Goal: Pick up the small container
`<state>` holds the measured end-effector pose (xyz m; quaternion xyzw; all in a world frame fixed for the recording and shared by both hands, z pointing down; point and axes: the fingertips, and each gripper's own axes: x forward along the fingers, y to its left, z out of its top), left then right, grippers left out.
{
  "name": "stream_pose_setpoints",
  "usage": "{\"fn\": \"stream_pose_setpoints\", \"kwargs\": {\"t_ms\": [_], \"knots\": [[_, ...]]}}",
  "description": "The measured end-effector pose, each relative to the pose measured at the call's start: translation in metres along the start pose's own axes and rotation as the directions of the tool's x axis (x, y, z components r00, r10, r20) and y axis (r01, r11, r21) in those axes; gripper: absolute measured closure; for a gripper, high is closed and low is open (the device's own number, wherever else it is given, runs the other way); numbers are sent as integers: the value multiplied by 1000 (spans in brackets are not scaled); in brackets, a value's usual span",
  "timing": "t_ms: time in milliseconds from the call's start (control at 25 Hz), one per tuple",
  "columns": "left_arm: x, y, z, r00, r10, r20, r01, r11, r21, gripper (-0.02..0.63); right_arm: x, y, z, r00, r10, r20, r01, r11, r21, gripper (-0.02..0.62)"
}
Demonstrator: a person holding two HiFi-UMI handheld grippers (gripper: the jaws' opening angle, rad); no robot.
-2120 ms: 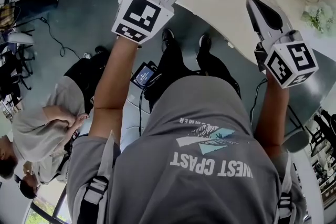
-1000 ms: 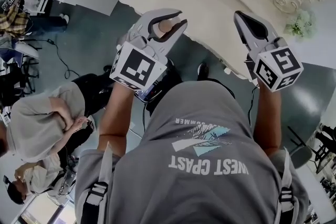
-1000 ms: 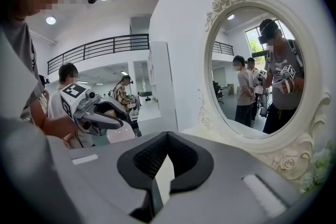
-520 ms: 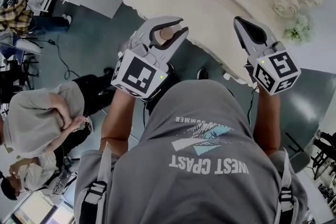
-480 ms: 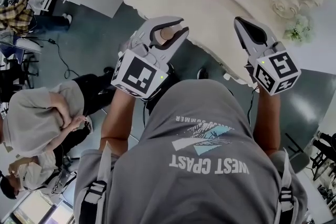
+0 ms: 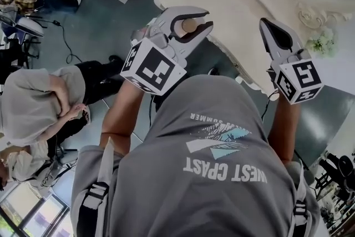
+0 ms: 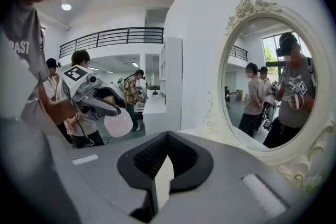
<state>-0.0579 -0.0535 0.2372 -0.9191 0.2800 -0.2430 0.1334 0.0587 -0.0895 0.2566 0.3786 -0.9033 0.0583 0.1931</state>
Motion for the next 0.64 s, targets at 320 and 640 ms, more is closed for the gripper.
{"fn": "stream_pose_setpoints", "kwargs": {"t_ms": [320, 640], "knots": [[5, 0, 4, 1000, -3, -3, 3, 1000, -12, 529, -6, -5, 1, 1000, 0, -14, 0, 1000, 5, 595], [46, 22, -14, 1000, -14, -15, 13, 1000, -23, 529, 22, -40, -15, 1000, 2, -31, -1, 1000, 23, 596]]}}
